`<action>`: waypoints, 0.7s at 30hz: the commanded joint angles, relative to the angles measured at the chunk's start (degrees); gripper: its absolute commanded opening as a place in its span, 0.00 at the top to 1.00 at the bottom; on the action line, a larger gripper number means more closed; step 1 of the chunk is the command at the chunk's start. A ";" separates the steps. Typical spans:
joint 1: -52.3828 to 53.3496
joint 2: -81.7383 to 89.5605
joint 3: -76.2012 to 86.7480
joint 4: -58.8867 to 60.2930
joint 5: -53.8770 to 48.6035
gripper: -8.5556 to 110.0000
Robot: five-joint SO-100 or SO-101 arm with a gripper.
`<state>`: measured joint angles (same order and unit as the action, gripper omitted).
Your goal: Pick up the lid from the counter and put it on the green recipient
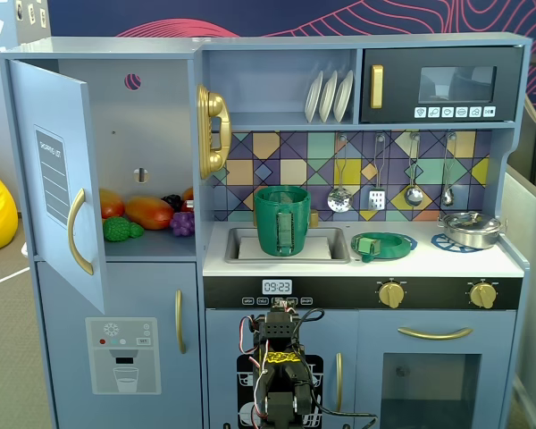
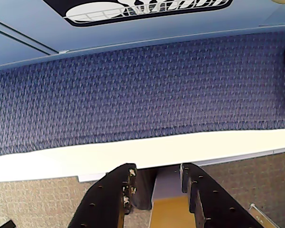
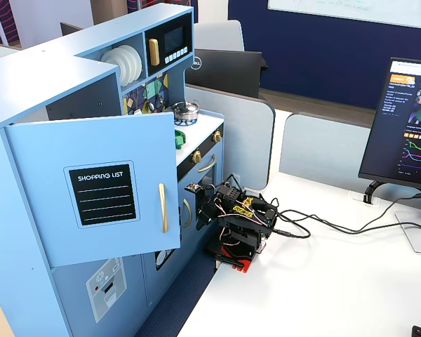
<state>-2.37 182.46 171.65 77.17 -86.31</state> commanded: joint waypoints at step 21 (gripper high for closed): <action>19.16 -12.13 -12.39 -49.75 -13.62 0.84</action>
<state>12.83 178.42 169.80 55.63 -97.03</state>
